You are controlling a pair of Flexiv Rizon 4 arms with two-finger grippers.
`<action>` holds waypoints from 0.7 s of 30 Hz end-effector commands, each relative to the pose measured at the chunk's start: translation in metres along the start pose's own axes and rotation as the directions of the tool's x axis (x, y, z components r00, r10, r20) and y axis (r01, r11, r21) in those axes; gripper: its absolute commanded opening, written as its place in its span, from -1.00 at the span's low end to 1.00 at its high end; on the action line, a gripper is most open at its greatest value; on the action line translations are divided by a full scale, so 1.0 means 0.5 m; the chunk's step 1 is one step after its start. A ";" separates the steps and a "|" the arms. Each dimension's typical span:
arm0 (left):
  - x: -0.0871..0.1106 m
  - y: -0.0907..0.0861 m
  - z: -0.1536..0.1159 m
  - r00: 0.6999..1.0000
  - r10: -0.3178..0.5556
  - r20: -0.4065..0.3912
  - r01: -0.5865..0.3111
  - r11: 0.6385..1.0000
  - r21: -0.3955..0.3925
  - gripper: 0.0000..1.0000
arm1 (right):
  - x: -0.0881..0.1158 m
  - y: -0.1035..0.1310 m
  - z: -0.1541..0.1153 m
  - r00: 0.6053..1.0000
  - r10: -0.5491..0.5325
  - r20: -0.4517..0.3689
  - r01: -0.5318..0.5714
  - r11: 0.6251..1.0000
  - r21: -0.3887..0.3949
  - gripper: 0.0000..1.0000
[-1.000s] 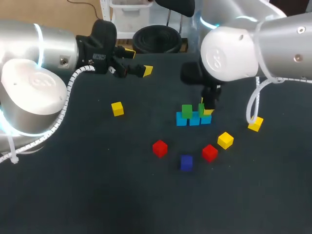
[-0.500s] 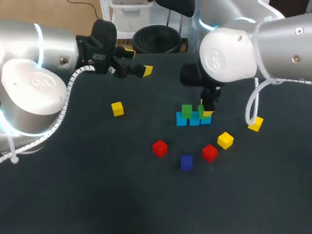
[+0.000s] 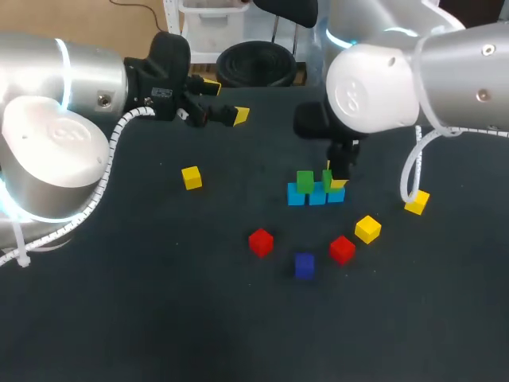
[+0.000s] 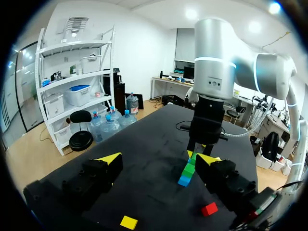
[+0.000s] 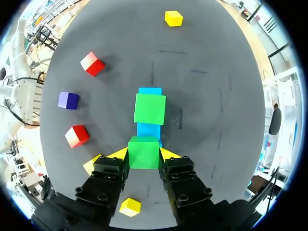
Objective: Place the blue cubes, place green cubes on the blue cubes, place the yellow cubes on the green cubes, then place the red cubes on the yellow cubes, and place purple cube on the red cubes.
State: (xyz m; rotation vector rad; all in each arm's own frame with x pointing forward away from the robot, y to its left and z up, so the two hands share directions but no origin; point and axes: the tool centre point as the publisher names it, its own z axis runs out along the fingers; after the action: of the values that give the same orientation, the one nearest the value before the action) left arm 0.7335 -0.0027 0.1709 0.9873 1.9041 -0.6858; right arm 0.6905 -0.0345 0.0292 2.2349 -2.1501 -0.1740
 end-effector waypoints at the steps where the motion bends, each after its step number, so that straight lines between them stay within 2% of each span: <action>1: 0.003 0.001 0.000 1.000 0.001 0.007 -0.001 1.000 0.001 1.00 | -0.001 -0.004 0.001 1.000 0.000 0.001 0.000 1.000 -0.004 -1.00; 4: 0.003 0.001 0.000 1.000 0.001 0.007 -0.001 1.000 0.001 1.00 | 0.000 -0.006 0.001 1.000 0.001 0.004 -0.001 1.000 -0.001 -1.00; 5: 0.003 0.001 0.000 1.000 0.001 0.007 -0.001 1.000 0.001 1.00 | 0.000 -0.006 0.001 1.000 0.001 0.004 -0.001 1.000 -0.001 -0.87; 8: 0.003 0.001 0.000 1.000 0.001 0.007 -0.001 1.000 0.001 1.00 | 0.000 -0.006 0.001 1.000 -0.003 0.005 0.003 1.000 0.001 -0.29; 10: 0.003 0.001 0.000 1.000 0.001 0.007 -0.001 1.000 0.001 1.00 | 0.000 -0.006 0.002 1.000 -0.003 0.006 0.003 1.000 -0.003 -0.08; 17: 0.003 0.001 0.000 1.000 0.001 0.007 -0.001 1.000 0.001 1.00 | 0.000 -0.004 0.003 1.000 -0.005 0.006 0.005 1.000 -0.015 -0.24; 21: 0.003 0.001 0.000 1.000 0.001 0.007 -0.001 1.000 0.001 1.00 | 0.000 -0.004 0.004 1.000 -0.006 0.003 0.006 1.000 -0.018 -0.70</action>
State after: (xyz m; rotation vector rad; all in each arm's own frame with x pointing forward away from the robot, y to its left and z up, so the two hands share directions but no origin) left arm 0.7335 -0.0027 0.1709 0.9873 1.9041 -0.6858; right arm 0.6906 -0.0352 0.0276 2.2351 -2.1368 -0.1939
